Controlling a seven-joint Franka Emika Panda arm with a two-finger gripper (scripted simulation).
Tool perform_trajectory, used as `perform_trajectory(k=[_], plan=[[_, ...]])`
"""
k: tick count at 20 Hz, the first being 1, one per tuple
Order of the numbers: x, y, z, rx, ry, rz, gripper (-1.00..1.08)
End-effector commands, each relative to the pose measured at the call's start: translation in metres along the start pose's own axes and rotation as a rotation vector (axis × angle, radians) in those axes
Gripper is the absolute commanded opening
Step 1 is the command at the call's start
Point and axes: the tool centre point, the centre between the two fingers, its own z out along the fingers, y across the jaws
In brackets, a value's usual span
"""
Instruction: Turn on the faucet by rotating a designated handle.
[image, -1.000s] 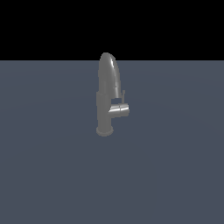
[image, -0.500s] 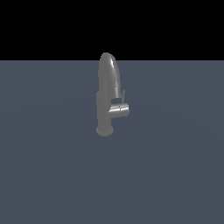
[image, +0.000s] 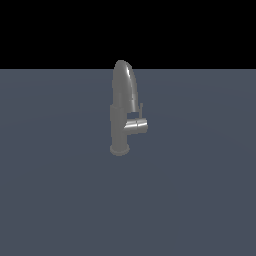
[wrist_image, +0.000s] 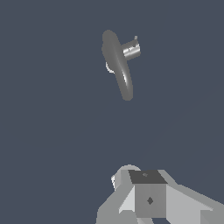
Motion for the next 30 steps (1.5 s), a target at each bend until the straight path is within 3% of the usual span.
perform_trajectory(k=[1, 30], plan=[[0.012, -0.001, 0.002, 0.025, -0.033, 0.026, -1.00], [0.168, 0.010, 0.059, 0.372, -0.484, 0.374, -1.00]])
